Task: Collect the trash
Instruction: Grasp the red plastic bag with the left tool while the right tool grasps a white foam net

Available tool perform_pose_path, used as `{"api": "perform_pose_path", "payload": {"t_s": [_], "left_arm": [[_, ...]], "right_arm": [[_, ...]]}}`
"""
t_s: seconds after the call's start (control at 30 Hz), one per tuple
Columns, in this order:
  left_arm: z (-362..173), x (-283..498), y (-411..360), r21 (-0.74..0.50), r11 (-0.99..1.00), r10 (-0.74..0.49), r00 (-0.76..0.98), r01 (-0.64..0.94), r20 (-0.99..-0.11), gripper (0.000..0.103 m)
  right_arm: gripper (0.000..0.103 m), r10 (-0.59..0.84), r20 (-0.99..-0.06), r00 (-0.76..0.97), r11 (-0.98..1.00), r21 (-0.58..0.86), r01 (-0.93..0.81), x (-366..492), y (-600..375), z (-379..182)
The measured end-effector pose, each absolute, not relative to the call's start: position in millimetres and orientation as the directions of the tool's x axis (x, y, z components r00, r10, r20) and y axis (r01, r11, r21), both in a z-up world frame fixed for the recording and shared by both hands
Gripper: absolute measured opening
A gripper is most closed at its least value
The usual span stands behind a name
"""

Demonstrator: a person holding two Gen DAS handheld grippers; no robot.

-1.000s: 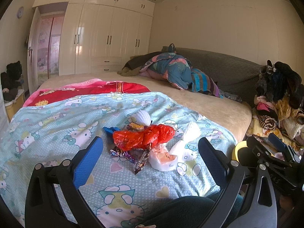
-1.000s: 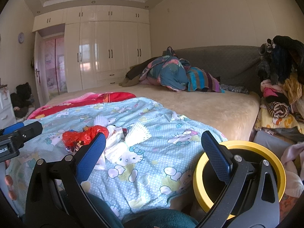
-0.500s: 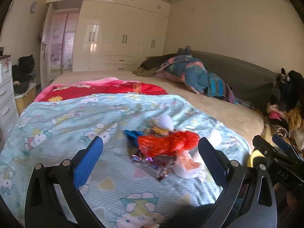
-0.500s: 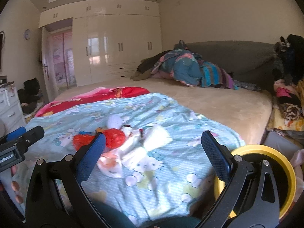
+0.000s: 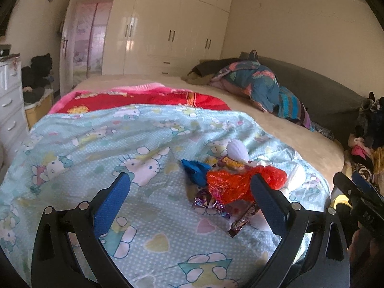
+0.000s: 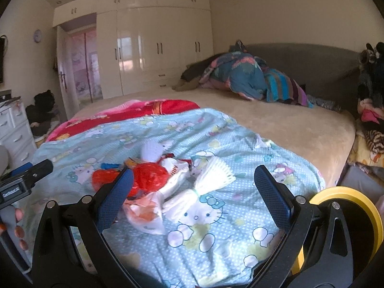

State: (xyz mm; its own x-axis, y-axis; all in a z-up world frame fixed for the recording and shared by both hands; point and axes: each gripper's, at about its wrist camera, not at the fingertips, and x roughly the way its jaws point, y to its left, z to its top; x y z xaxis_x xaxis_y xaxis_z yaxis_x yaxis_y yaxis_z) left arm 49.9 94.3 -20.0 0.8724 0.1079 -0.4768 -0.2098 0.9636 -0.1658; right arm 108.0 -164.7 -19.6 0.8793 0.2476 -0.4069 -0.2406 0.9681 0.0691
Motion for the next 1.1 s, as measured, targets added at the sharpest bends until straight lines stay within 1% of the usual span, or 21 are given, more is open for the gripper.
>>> {"api": "perform_pose_path", "payload": {"t_s": [0.13,0.33,0.47,0.53,0.57,0.6,0.67,0.73,0.8,0.9,0.93,0.97,1.0,1.03,1.07,1.1], "left_arm": [[-30,70,92,-0.171,0.971,0.057,0.857,-0.166,-0.512,0.097],[-53,109,90,-0.25,0.96,-0.042,0.815,-0.127,-0.577,0.097],[-66,128,87,-0.303,0.946,-0.099,0.787,-0.115,-0.608,0.096],[-68,134,84,-0.317,0.942,-0.116,0.784,-0.107,-0.61,0.095],[-69,135,82,-0.317,0.942,-0.117,0.783,-0.107,-0.611,0.092],[-69,137,82,-0.317,0.942,-0.119,0.782,-0.105,-0.611,0.086],[-70,139,79,-0.313,0.944,-0.122,0.777,-0.101,-0.617,0.078],[-71,140,79,-0.315,0.944,-0.127,0.773,-0.098,-0.621,0.072],[-72,141,79,-0.318,0.943,-0.131,0.77,-0.097,-0.624,0.063],[-74,143,78,-0.328,0.94,-0.145,0.763,-0.092,-0.63,0.052],[-75,143,78,-0.331,0.939,-0.149,0.761,-0.091,-0.631,0.05],[-76,143,79,-0.336,0.937,-0.152,0.76,-0.092,-0.632,0.046],[-76,142,79,-0.34,0.936,-0.155,0.759,-0.092,-0.632,0.042],[-77,142,80,-0.345,0.934,-0.158,0.759,-0.092,-0.632,0.04],[-77,141,80,-0.348,0.933,-0.161,0.758,-0.092,-0.632,0.035],[-78,140,81,-0.353,0.931,-0.167,0.757,-0.089,-0.632,0.029]], "right_arm": [[0.093,0.22,-0.443,0.869,0.975,0.08,-0.206,129,-172,-27],[0.093,0.179,-0.497,0.849,0.984,0.097,-0.151,158,-182,-39],[0.093,0.164,-0.562,0.811,0.986,0.12,-0.117,187,-184,-53],[0.093,0.16,-0.597,0.786,0.986,0.136,-0.098,201,-184,-61],[0.093,0.163,-0.62,0.768,0.984,0.156,-0.083,210,-185,-68],[0.093,0.169,-0.633,0.755,0.982,0.172,-0.075,216,-186,-71],[0.093,0.181,-0.663,0.726,0.976,0.215,-0.047,228,-187,-82],[0.093,0.195,-0.677,0.71,0.97,0.241,-0.037,236,-186,-88],[0.093,0.204,-0.687,0.697,0.967,0.253,-0.034,244,-183,-94],[0.092,0.215,-0.699,0.682,0.966,0.255,-0.044,252,-176,-100],[0.09,0.224,-0.704,0.674,0.965,0.259,-0.05,255,-173,-104],[0.084,0.234,-0.706,0.668,0.962,0.267,-0.055,256,-171,-105],[0.081,0.25,-0.708,0.66,0.958,0.28,-0.062,258,-170,-106],[0.073,0.267,-0.709,0.653,0.953,0.296,-0.068,260,-170,-107],[0.063,0.29,-0.709,0.643,0.946,0.316,-0.077,261,-169,-109],[0.057,0.311,-0.707,0.635,0.939,0.334,-0.088,261,-168,-110]]}}
